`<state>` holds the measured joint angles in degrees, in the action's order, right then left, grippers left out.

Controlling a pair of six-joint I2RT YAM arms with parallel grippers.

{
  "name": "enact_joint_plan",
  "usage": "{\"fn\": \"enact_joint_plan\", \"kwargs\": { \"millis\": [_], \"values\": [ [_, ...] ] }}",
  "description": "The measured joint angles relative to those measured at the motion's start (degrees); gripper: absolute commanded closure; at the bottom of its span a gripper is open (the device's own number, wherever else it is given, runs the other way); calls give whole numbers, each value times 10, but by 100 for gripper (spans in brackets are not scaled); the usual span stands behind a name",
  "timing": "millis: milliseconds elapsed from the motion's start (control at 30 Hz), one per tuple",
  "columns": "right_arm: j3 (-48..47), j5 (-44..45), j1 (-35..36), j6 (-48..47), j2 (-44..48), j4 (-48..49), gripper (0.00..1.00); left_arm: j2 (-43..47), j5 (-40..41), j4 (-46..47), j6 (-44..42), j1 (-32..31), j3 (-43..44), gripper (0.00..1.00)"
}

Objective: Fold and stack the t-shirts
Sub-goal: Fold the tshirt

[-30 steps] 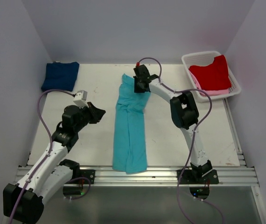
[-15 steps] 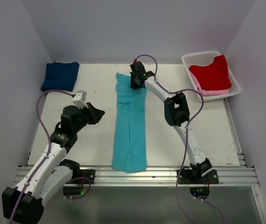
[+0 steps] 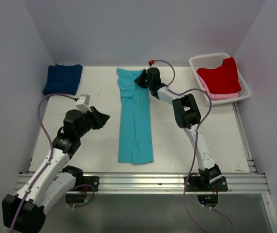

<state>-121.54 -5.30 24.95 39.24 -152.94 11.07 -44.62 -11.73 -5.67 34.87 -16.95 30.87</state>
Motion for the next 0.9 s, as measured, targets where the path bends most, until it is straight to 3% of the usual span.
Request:
{"fn": "enact_joint_plan", "kwargs": {
  "millis": [133,267,367,433,467,533,600,733,900],
  "values": [
    [132,-15,-4,19,67,134,100,15,0,2,-3,0,0,75],
    [279,-28,-5,21,195,248,100,42,2,17,-11,0,-2,66],
    [386,-41,-5,17,321,329,97,62,6,36,-16,0,-10,53],
    [460,-52,-5,16,410,359,82,66,8,42,-16,0,-14,36],
    [502,-56,-5,15,456,374,57,61,9,40,-17,0,-15,33],
    [579,-64,-5,8,541,364,39,38,7,27,-18,0,-11,27],
    [651,-62,0,-4,618,321,29,-7,-13,10,-17,0,-4,25],
    [789,-54,26,-13,737,191,27,-80,-74,-25,-16,0,-13,23],
    [932,-35,97,10,899,19,27,-43,-159,-66,-12,0,-58,22]
  ]
}}
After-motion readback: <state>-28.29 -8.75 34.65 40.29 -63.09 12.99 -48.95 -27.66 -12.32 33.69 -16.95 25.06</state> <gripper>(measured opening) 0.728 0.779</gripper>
